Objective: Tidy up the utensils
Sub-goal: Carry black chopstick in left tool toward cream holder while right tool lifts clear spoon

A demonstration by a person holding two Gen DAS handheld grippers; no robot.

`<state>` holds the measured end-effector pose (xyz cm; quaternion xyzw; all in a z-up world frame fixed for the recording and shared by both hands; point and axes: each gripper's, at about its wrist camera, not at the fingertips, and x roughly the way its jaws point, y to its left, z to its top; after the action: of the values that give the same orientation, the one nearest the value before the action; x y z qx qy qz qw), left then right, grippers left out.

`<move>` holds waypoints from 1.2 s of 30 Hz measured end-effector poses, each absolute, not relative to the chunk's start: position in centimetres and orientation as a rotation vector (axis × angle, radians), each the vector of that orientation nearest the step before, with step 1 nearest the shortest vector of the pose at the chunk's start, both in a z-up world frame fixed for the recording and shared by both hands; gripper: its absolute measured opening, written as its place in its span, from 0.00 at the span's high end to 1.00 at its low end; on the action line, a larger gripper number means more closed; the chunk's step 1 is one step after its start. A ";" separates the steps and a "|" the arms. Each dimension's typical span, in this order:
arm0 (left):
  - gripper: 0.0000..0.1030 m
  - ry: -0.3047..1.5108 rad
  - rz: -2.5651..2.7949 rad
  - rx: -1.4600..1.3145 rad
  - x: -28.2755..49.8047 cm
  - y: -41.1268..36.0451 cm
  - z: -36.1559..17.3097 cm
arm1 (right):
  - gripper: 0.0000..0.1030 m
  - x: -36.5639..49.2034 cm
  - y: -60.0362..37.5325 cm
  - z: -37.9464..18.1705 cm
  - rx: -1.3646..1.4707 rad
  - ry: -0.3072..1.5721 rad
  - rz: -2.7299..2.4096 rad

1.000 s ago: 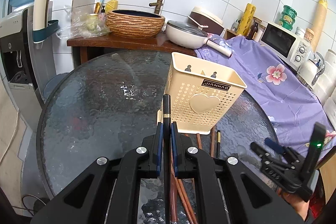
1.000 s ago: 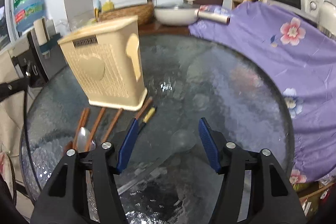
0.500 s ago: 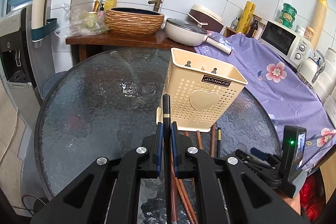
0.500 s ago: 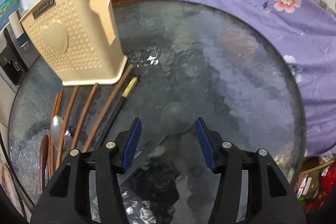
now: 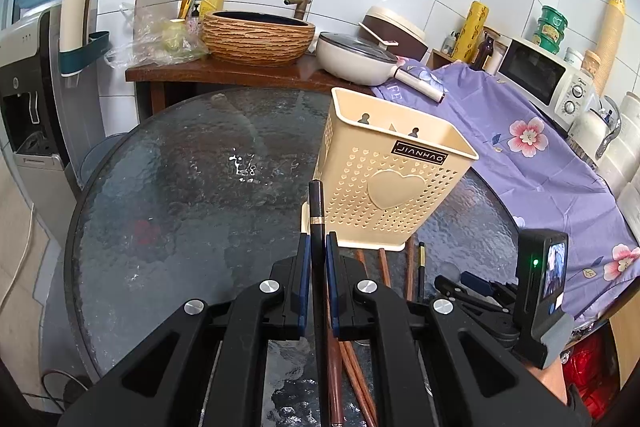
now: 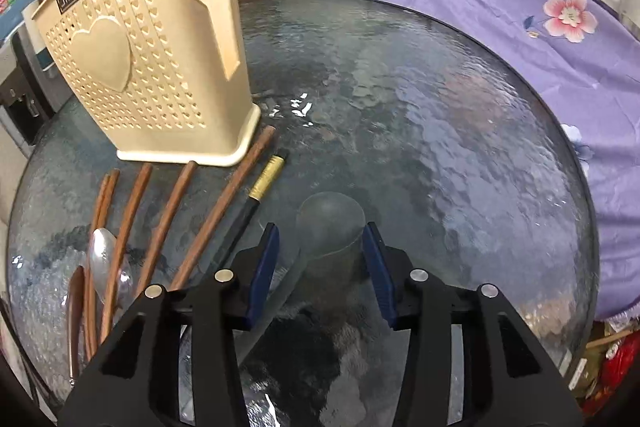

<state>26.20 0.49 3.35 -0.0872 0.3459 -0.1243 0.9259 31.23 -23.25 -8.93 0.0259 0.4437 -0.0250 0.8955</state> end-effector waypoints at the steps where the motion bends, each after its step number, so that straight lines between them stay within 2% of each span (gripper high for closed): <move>1: 0.93 0.711 -0.255 -0.180 26.2 0.5 3.3 | 0.58 31.5 -23.3 -8.9 0.049 0.924 -0.051; 3: 0.93 0.714 -0.256 -0.181 26.4 0.6 3.2 | 0.58 31.8 -23.2 -8.8 0.044 0.931 -0.040; 6: 0.93 0.714 -0.256 -0.180 26.4 0.6 3.2 | 0.64 32.5 -22.9 -8.8 0.025 0.938 -0.034; 14: 0.93 0.720 -0.253 -0.182 26.7 0.6 3.1 | 0.64 32.9 -22.6 -8.5 0.033 0.923 0.010; 26: 0.93 0.704 -0.259 -0.186 26.3 0.7 3.4 | 0.64 27.6 -22.3 -3.6 -0.049 0.591 0.053; 36: 0.93 0.691 -0.261 -0.192 25.7 0.7 3.8 | 0.64 25.4 -22.2 -2.1 -0.079 0.522 0.052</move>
<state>25.70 0.74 3.76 -0.0936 0.3370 -0.1273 0.9281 25.39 -22.22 -2.08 -0.0393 0.2582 0.0258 0.9650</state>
